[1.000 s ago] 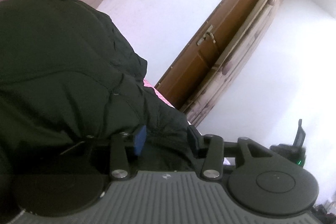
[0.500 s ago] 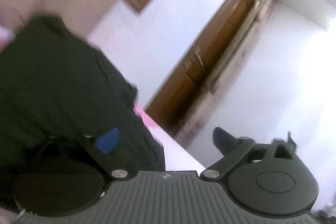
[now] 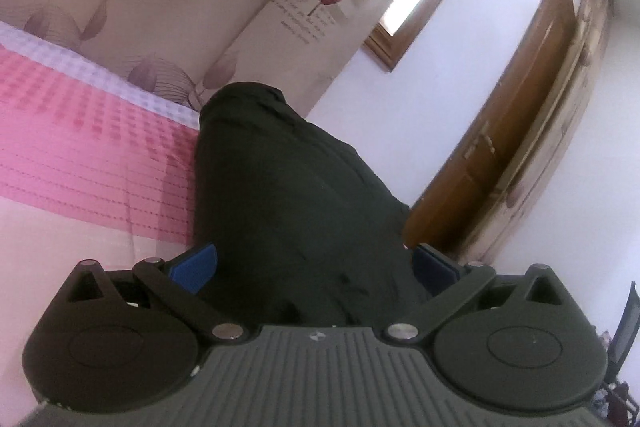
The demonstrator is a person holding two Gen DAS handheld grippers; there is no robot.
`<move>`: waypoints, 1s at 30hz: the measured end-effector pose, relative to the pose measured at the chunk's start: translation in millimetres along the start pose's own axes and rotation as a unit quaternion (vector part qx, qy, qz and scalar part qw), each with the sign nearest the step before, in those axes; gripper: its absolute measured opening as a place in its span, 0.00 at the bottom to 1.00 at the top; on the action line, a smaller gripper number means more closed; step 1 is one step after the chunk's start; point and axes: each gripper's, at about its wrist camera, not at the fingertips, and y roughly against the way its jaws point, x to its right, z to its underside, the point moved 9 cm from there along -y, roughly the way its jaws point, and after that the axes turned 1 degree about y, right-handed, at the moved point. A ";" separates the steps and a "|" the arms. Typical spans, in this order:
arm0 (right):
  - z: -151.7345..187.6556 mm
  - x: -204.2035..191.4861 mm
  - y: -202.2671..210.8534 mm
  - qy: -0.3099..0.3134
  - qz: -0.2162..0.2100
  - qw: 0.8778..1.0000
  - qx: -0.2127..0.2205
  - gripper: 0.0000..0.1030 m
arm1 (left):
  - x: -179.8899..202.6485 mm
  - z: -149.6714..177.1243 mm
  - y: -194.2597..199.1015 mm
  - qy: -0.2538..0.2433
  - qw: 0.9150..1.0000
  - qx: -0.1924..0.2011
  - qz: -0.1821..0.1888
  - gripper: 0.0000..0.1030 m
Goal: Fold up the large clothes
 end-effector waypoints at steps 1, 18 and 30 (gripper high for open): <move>0.2 -0.5 1.4 0.002 0.001 1.000 -0.001 0.33 | -2.5 -1.8 -5.5 0.010 1.000 -0.005 0.001 0.99; -25.8 16.8 -10.6 -0.053 -0.039 0.997 -0.037 0.71 | -30.8 -5.5 -68.1 -0.005 0.991 -0.131 -0.041 1.00; -45.3 4.5 -50.2 -0.078 -0.075 0.994 -0.032 0.93 | -25.9 -4.3 -72.2 -0.053 0.986 -0.144 -0.057 1.00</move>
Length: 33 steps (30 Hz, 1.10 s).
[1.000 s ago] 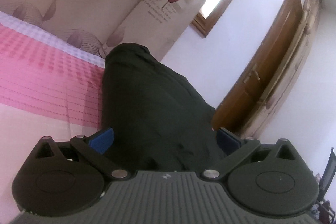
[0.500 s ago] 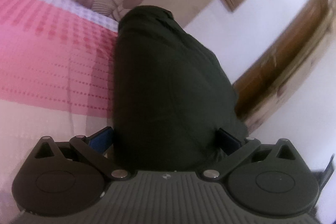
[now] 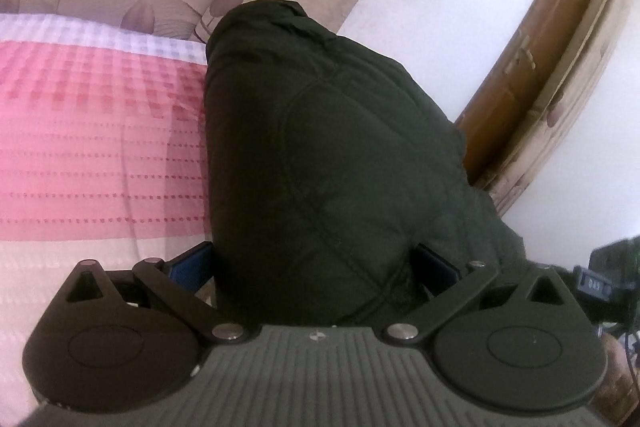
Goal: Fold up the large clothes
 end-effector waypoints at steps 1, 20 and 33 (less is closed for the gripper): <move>0.2 -0.9 -3.2 0.001 -0.001 1.000 -0.001 0.95 | 0.8 -0.2 -0.1 -0.004 1.000 -0.001 -0.002 1.00; -8.7 10.8 -33.5 -0.007 -0.048 0.998 -0.027 1.00 | -2.3 -15.5 -7.5 -0.041 0.999 -0.026 0.016 1.00; -32.5 29.2 -50.9 -0.039 -0.110 0.990 -0.079 1.00 | -34.1 -42.5 -46.6 0.026 0.984 -0.094 0.148 1.00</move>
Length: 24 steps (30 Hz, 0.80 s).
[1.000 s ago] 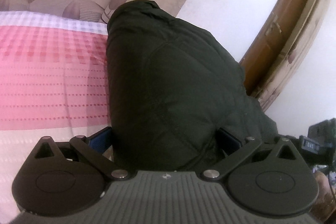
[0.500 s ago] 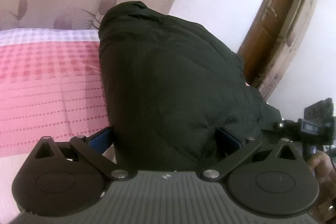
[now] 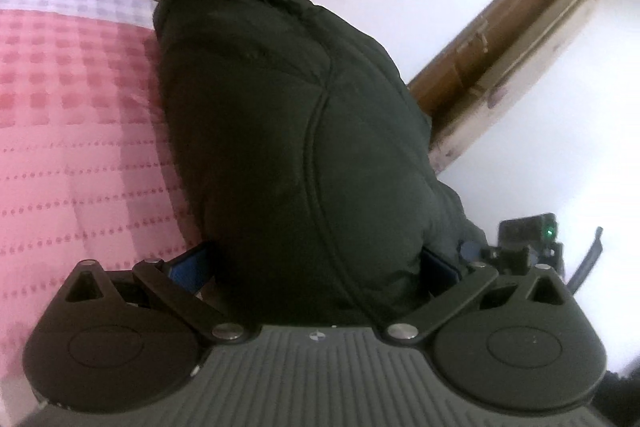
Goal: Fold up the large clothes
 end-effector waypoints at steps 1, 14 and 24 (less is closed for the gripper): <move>-2.1 2.6 0.7 -0.013 -0.007 1.000 0.003 1.00 | -2.4 -2.2 -1.2 0.003 1.000 -0.003 0.007 1.00; -18.2 4.7 -25.5 0.005 -0.022 1.000 0.013 1.00 | -19.5 -13.2 -26.3 0.055 0.997 -0.027 0.057 1.00; -17.4 -42.4 -33.7 0.117 0.061 0.990 0.038 0.54 | 26.4 -2.6 -13.8 -0.071 0.994 0.055 -0.064 0.79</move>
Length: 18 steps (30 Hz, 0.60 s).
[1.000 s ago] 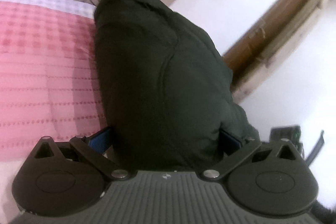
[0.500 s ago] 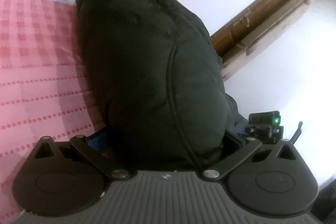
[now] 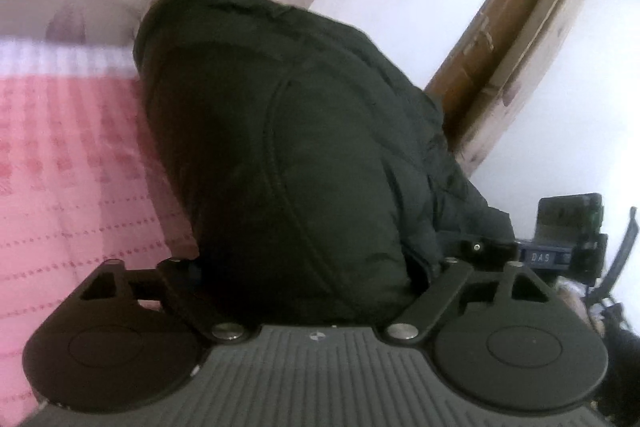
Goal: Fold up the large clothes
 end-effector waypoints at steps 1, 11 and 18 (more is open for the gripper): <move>-0.4 -4.3 0.9 0.005 0.001 1.000 0.003 0.51 | 3.0 0.5 3.8 -0.009 1.000 0.007 -0.010 0.77; -2.9 -55.2 3.3 0.034 -0.022 0.999 0.027 0.42 | 22.5 1.1 58.2 -0.047 0.995 0.055 -0.070 0.73; -3.1 -113.4 1.2 0.053 -0.057 0.996 0.035 0.41 | 28.9 3.6 123.5 -0.049 0.990 0.080 -0.103 0.73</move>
